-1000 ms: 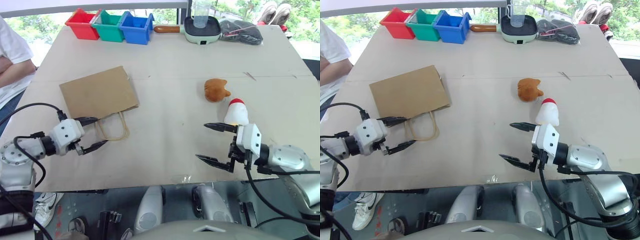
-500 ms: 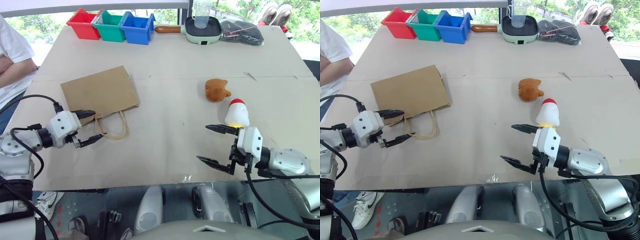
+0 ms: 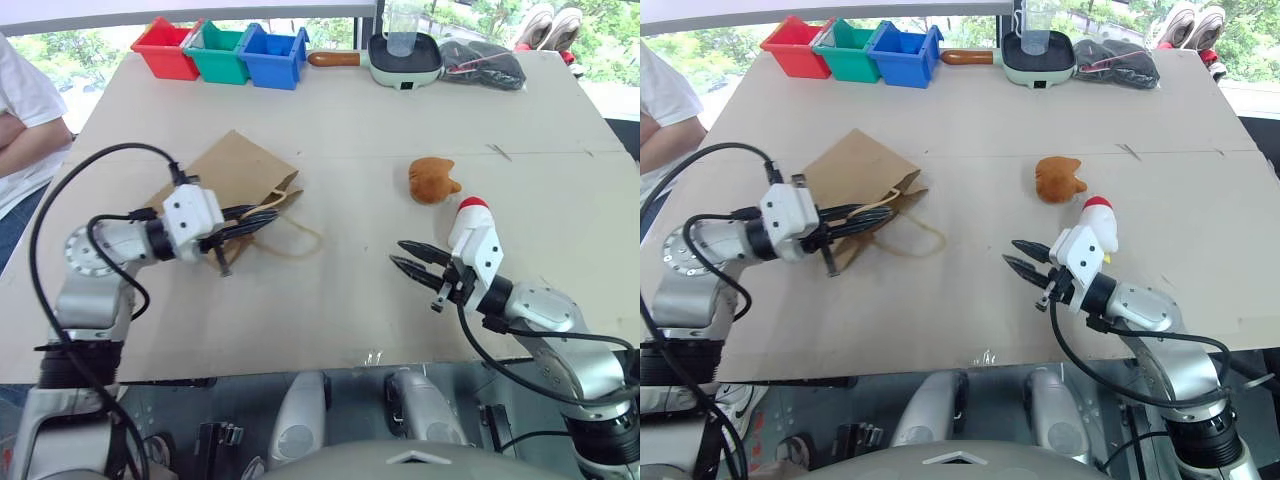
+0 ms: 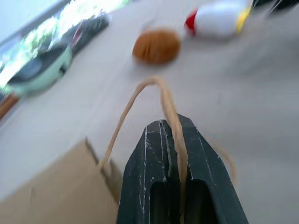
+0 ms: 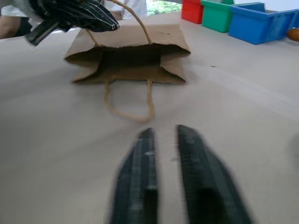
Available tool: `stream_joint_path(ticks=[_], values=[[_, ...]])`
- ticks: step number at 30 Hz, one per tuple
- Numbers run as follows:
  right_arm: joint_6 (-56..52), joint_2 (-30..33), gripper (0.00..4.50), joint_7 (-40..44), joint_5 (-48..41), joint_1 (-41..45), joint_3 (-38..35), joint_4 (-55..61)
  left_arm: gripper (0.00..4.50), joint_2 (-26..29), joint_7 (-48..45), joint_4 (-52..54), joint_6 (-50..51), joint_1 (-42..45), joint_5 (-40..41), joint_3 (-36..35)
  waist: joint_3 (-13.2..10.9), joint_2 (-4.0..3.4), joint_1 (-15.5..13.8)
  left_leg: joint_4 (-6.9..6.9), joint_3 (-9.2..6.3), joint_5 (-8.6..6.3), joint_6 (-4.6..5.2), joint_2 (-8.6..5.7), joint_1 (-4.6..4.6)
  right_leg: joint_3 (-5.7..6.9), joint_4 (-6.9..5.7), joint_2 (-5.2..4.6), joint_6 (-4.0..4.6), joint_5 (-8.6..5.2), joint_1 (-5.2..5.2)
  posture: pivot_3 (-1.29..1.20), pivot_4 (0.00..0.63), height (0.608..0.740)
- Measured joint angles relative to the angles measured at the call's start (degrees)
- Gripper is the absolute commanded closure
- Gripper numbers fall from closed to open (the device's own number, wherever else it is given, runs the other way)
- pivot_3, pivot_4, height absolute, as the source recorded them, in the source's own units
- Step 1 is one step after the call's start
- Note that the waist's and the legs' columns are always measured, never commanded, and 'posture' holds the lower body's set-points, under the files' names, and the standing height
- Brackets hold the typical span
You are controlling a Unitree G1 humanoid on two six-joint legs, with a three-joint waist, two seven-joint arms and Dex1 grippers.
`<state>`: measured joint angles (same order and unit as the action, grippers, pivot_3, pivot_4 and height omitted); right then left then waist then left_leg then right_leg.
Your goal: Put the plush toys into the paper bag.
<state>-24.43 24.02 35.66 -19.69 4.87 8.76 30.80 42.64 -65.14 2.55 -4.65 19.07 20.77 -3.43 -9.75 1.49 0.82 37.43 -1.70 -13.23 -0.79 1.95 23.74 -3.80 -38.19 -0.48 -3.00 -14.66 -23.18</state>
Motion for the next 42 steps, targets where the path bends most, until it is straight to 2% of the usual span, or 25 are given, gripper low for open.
stream_joint_path(ticks=[4, 6, 9, 15, 19, 24, 30, 36, 40, 42], values=[[-0.52, -1.96, 4.43, -1.82, 2.17, 2.90, 2.17, -3.54, 4.50, -4.63, -0.10, 0.74, 0.52, 3.26, -0.27, 4.14, 0.00, 0.00, 0.00, 0.01, -0.03, 0.00, 0.00, -0.01, 0.02, 0.00, -0.03, 0.02, 0.01, 0.00, -0.01, 0.00, 0.150, 0.740], [-0.46, -4.33, 4.43, -2.25, 3.90, 8.03, 4.42, -9.27, 4.50, -8.95, -1.44, 0.62, -0.38, 6.32, -0.26, 7.00, 0.00, 0.00, -0.03, 0.07, -0.02, 0.01, 0.00, -0.05, 0.01, -0.01, -0.04, 0.01, 0.00, 0.01, 0.00, 0.00, 0.150, 0.740], [0.50, -8.47, 4.43, -1.98, 5.02, 13.54, 7.11, -16.18, 4.50, -12.35, -3.63, 0.01, -1.29, 8.36, 0.23, 10.02, 0.00, 0.01, 0.13, 0.07, -0.05, 0.01, 0.00, -0.06, -0.02, -0.02, -0.14, 0.03, 0.02, 0.01, -0.01, 0.00, 0.150, 0.740], [6.05, -17.49, 4.43, -3.65, 9.05, 20.79, 9.42, -35.22, 4.50, -12.81, -4.75, -0.91, 0.33, 10.11, 3.24, 8.91, -0.01, -0.01, 0.53, 0.03, -0.05, 0.01, 0.00, -0.05, 0.02, -0.03, -0.34, 0.03, 0.03, 0.00, -0.17, 0.00, 0.150, 0.740], [14.06, -23.48, 4.43, -4.92, 11.84, 24.11, 9.52, -47.26, 4.50, -13.17, -2.48, 1.24, 3.97, 9.80, 5.85, 7.63, -0.01, -0.02, 0.73, 0.03, -0.08, 0.01, 0.00, -0.10, 0.07, -0.02, -0.37, -0.03, 0.03, 0.00, -0.21, 0.00, 0.150, 0.740], [21.84, -27.07, 4.43, -6.28, 13.01, 25.19, 8.44, -55.68, 4.50, -13.59, 1.10, 5.42, 7.58, 8.32, 7.88, 6.01, -0.01, -0.02, 1.26, 0.03, -0.09, 0.01, -0.01, -0.13, 0.03, -0.02, -0.43, -0.07, 0.03, 0.01, -0.21, 0.00, 0.150, 0.740], [37.65, -30.60, 4.43, -9.73, 18.86, 31.30, 8.20, -72.06, 4.50, -14.69, 5.91, 9.39, 11.99, 6.79, 9.28, 5.48, -0.01, -0.02, 1.63, 0.03, -0.10, 0.01, -0.01, -0.13, -0.08, -0.03, -0.63, -0.05, 0.03, 0.00, -0.21, 0.00, 0.150, 0.740], [39.36, -31.58, 4.43, -9.78, 22.64, 35.29, 9.21, -78.00, 4.50, -15.53, 8.47, 10.38, 13.95, 8.51, 10.49, 4.86, 0.04, -0.03, 1.84, 0.02, -0.08, 0.02, -0.02, -0.08, -0.24, -0.07, -0.72, 0.02, 0.04, 0.00, -0.18, 0.00, 0.150, 0.740], [37.96, -31.56, 4.43, -9.82, 24.59, 35.55, 9.79, -77.61, 4.50, -15.54, 11.29, 10.43, 16.70, 10.57, 12.29, 2.31, 0.05, -0.03, 1.87, -0.14, 0.00, 0.01, -0.02, -0.06, -0.81, -0.14, -0.67, 0.04, 0.18, -0.09, 0.33, 0.00, 0.150, 0.740], [32.52, -31.22, 4.43, -8.69, 24.90, 35.27, 10.05, -74.48, 4.50, -15.47, 13.67, 10.33, 19.50, 11.56, 13.97, 0.52, 0.04, -0.03, 1.84, -0.16, -0.02, 0.01, -0.02, -0.06, -0.92, -0.13, -0.67, 0.04, 0.23, -0.13, 0.44, 0.00, 0.150, 0.740]])
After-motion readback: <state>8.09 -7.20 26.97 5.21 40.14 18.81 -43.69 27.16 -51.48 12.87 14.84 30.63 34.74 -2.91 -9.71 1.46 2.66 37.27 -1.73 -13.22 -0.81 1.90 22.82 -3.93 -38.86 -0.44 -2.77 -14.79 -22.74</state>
